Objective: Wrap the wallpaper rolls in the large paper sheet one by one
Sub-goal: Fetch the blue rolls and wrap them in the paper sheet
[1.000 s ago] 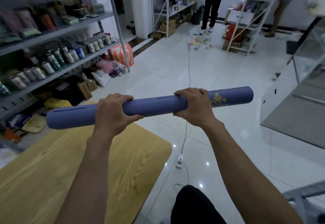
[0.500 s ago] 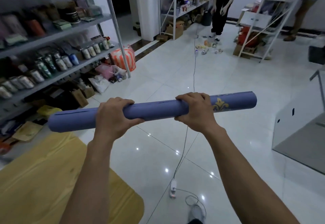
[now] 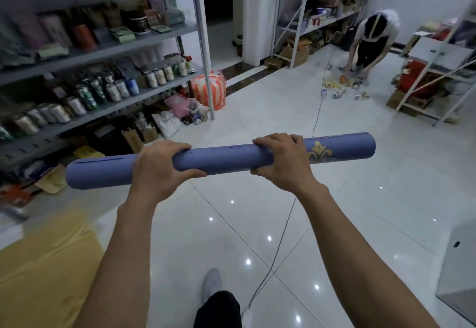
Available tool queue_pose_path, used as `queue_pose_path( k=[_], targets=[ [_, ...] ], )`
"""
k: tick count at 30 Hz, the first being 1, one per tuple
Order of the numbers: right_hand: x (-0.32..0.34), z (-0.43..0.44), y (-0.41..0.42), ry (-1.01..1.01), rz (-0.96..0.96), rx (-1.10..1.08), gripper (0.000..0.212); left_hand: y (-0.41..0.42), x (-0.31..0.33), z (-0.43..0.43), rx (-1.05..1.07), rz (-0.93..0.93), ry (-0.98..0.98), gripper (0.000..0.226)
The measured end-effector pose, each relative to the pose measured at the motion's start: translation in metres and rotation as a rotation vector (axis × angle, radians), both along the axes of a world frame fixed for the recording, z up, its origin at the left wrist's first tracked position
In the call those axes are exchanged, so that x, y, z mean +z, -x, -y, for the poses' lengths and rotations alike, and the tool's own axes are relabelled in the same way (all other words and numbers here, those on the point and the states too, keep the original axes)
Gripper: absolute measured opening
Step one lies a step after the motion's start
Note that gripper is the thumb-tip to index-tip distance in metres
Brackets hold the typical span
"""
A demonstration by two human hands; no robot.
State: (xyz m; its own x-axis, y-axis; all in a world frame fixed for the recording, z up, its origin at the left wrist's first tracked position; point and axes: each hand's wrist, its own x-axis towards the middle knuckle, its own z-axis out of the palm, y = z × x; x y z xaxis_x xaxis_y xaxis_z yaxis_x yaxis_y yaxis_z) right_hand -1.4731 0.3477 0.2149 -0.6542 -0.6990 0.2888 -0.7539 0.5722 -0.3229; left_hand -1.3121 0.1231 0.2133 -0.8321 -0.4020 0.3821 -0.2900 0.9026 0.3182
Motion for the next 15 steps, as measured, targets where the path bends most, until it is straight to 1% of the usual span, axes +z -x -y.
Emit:
queue_pose_path(
  k=[3,7,11,15],
  targets=[
    [-0.005,0.048,0.039,-0.002,-0.039,0.035,0.058,0.03,-0.007,0.048,0.014,-0.009,0.008,0.074],
    [-0.006,0.137,0.087,-0.006,-0.057,0.065,0.058,0.071,-0.01,0.133,0.041,-0.006,0.04,0.072],
    [0.009,0.233,0.126,-0.008,-0.042,0.112,0.059,0.101,0.007,0.219,0.084,0.005,0.025,0.072],
    [0.031,0.316,0.153,0.016,-0.074,0.182,0.06,0.116,0.035,0.289,0.134,-0.038,0.059,0.07]
  ],
)
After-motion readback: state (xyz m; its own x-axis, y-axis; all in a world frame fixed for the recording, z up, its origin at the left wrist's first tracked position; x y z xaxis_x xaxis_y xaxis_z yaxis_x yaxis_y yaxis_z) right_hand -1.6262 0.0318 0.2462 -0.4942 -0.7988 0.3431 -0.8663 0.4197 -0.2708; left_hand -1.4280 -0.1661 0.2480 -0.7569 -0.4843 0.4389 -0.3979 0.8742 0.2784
